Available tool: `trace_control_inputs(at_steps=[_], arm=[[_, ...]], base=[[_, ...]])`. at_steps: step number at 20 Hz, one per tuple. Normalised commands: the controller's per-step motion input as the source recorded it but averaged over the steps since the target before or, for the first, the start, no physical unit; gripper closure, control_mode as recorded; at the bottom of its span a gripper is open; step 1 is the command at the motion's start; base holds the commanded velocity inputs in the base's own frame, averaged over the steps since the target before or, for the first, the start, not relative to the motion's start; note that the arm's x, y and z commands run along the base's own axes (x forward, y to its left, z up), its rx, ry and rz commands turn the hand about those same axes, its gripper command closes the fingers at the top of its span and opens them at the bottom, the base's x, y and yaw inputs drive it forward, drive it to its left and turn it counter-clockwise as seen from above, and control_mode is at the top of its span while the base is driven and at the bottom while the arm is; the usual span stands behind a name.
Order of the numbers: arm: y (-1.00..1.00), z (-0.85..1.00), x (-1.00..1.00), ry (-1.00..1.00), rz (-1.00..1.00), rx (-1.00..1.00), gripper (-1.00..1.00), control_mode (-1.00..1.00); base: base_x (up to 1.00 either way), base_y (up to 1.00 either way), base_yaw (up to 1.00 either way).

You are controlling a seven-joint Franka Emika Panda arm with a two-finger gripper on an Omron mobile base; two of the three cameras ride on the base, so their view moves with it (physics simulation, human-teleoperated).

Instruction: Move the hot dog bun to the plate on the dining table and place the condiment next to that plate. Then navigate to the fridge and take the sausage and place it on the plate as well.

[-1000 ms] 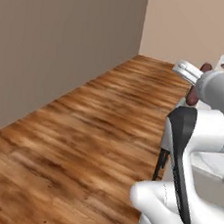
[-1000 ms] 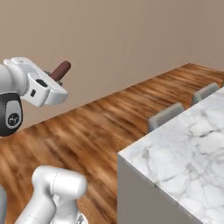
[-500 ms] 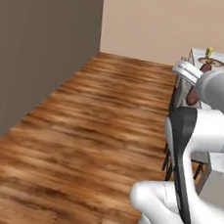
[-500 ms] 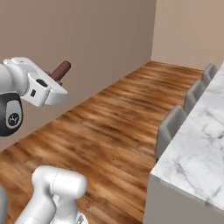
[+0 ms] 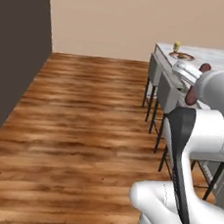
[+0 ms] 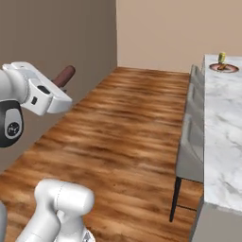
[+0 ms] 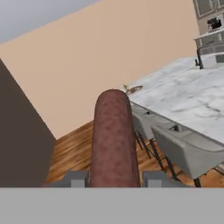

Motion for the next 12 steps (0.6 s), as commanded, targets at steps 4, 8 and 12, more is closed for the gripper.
trace_control_inputs(at_steps=[4,8,12], arm=[[0.00,0.00,0.00,0.00,0.00,0.00,1.00,1.00],[0.00,0.00,0.00,0.00,0.00,0.00,1.00,1.00],[0.00,0.00,0.00,0.00,0.00,0.00,1.00,1.00]], base=[[0.88,0.54,-0.49],[0.96,0.45,-0.47],[0.96,0.49,-0.48]])
